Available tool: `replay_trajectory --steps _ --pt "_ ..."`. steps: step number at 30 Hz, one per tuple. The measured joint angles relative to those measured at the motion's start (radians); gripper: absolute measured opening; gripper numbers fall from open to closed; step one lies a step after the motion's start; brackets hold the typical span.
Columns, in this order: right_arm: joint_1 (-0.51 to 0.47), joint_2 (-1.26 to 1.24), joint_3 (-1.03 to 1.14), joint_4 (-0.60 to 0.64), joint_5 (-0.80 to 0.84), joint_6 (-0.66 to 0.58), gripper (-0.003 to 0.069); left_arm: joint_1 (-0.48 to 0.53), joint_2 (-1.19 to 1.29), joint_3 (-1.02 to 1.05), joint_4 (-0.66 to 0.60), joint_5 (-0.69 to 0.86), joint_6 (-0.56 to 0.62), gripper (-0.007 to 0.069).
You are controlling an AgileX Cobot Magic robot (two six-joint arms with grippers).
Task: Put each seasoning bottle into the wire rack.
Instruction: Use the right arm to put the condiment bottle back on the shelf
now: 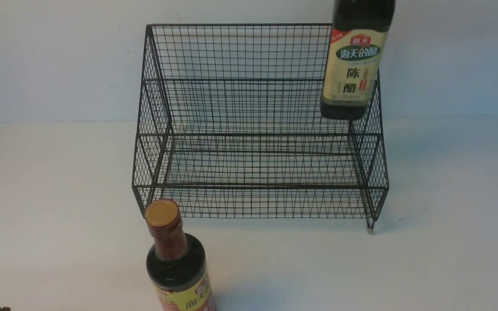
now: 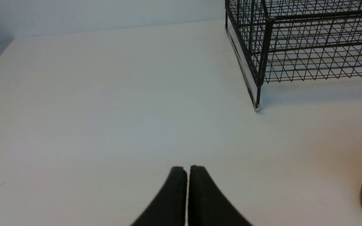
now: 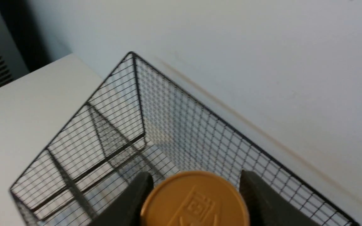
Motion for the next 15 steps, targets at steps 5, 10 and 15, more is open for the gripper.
replay_trajectory --steps 5,10,15 --pt "0.0 0.058 0.0 -0.005 -0.011 -0.001 0.0326 0.0 0.0 0.0 0.0 0.0 0.0 -0.0005" --pt "0.0 0.105 0.0 -0.053 0.033 0.0 0.0326 0.0 0.0 0.0 0.0 0.0 0.0 -0.0005" --pt "0.0 0.147 0.0 -0.133 0.131 0.03 0.0326 0.0 0.0 0.0 0.0 0.0 0.0 -0.0005"
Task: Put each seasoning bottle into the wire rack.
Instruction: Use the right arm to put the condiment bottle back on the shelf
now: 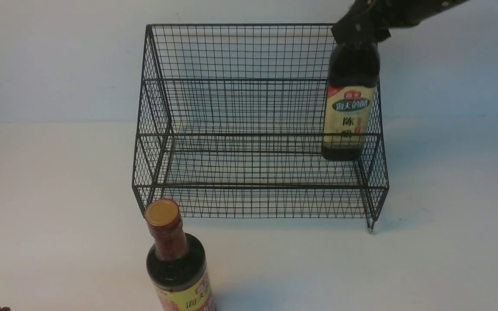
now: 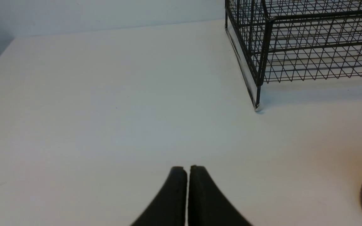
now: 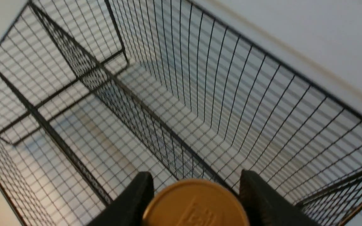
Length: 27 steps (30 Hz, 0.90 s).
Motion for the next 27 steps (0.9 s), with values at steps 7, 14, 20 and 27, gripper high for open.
replay_trajectory --steps 7,14,20,27 --pt "0.0 0.025 -0.01 -0.08 0.082 0.079 0.0326 0.0 0.0 0.0 0.0 0.0 0.0 -0.0005" --pt "0.0 0.046 -0.028 -0.077 0.088 0.134 0.0326 0.0 0.0 0.0 0.0 0.0 0.0 -0.0005" --pt "0.0 0.046 -0.029 -0.109 0.089 0.188 0.0326 0.0 0.0 0.0 0.0 0.0 0.0 -0.0005" --pt "0.0 0.042 -0.03 -0.126 0.096 0.228 0.034 0.0 0.0 0.0 0.0 0.0 0.0 -0.0005"
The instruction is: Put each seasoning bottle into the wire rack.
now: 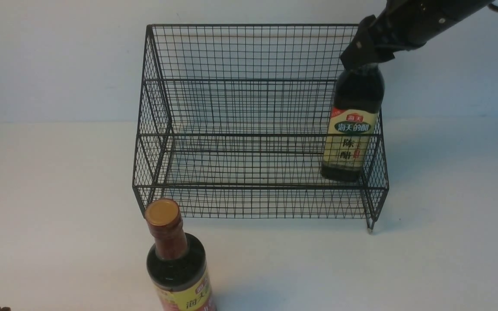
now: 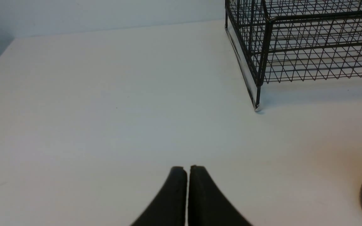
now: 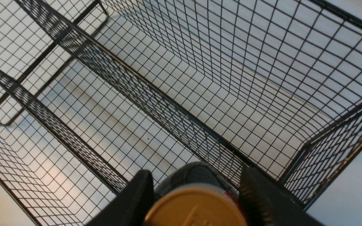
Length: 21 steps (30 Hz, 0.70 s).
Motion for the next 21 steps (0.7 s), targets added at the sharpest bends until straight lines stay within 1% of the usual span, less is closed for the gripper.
replay_trajectory --steps 2,3,4,5,8,9,10,13,17,19,21 --pt "0.0 -0.002 0.0 -0.013 0.011 0.009 0.0363 0.0 0.0 0.0 0.0 0.0 0.0 -0.0005" --pt "0.0 -0.003 0.001 -0.03 0.026 0.011 0.0391 0.0 0.0 0.0 0.0 0.0 0.0 -0.0005" --pt "0.0 -0.011 0.004 -0.069 0.048 0.016 0.0451 0.0 0.0 0.0 0.0 0.0 0.0 -0.0005" --pt "0.0 -0.014 0.005 -0.074 0.053 0.016 0.0457 0.0 0.0 0.0 0.0 0.0 0.0 -0.0005" --pt "0.0 -0.049 0.01 -0.118 0.07 0.03 0.0546 0.0 0.0 0.0 0.0 0.0 0.0 -0.0005" --pt "0.0 -0.055 0.01 -0.119 0.07 0.032 0.055 0.0 0.0 0.0 0.0 0.0 0.0 -0.0005" --pt "0.0 -0.084 0.01 -0.122 0.071 0.044 0.0582 0.0 0.0 0.0 0.0 0.0 0.0 -0.0005" --pt "0.0 -0.133 0.01 -0.122 0.074 0.059 0.0598 0.0 0.0 0.0 0.0 0.0 0.0 -0.0005" --pt "0.0 -0.198 0.01 -0.128 0.077 0.073 0.0598 0.0 0.0 0.0 0.0 0.0 0.0 -0.0005" --pt "0.0 -0.258 0.01 -0.153 0.083 0.141 0.0577 0.0 0.0 0.0 0.0 0.0 0.0 -0.0005" --pt "0.0 -0.294 0.01 -0.165 0.084 0.177 0.0562 0.0 0.0 0.0 0.0 0.0 0.0 -0.0005"
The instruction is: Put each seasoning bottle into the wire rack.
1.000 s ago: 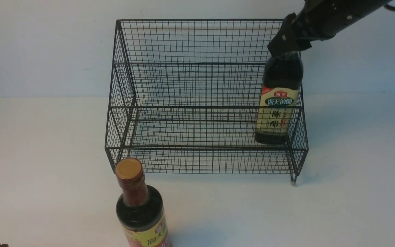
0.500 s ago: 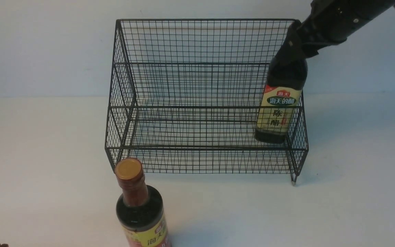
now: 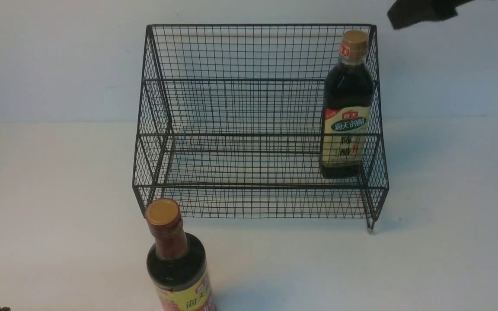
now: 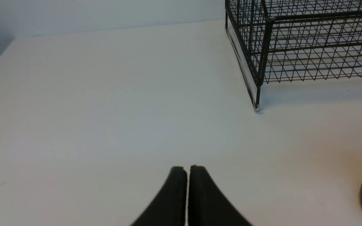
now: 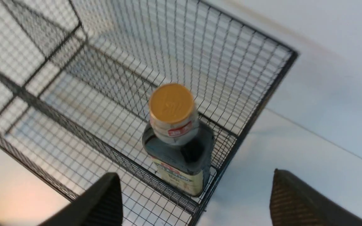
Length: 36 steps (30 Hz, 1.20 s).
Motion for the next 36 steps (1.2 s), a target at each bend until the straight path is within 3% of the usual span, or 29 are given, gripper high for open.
replay_trajectory --steps 6,17,22,28,36 --pt "0.0 -0.198 0.0 -0.077 0.009 0.15 0.0414 0.0 0.0 0.0 0.0 0.0 0.0 -0.0005" --pt "0.0 -0.639 0.013 -0.169 0.016 0.227 0.0072 0.0 0.0 0.0 0.0 0.0 0.0 -0.0005" --pt "0.0 -0.893 0.15 -0.174 0.016 0.23 0.0009 0.0 0.0 0.0 0.0 0.0 0.0 -0.0005" --pt "0.0 -1.268 0.551 -0.176 -0.018 0.19 -0.0004 0.0 0.0 0.0 0.0 0.0 0.0 -0.0005" --pt "0.0 -1.569 1.201 -0.074 -0.537 0.146 -0.0005 0.0 0.0 0.0 0.0 0.0 0.0 -0.0005"
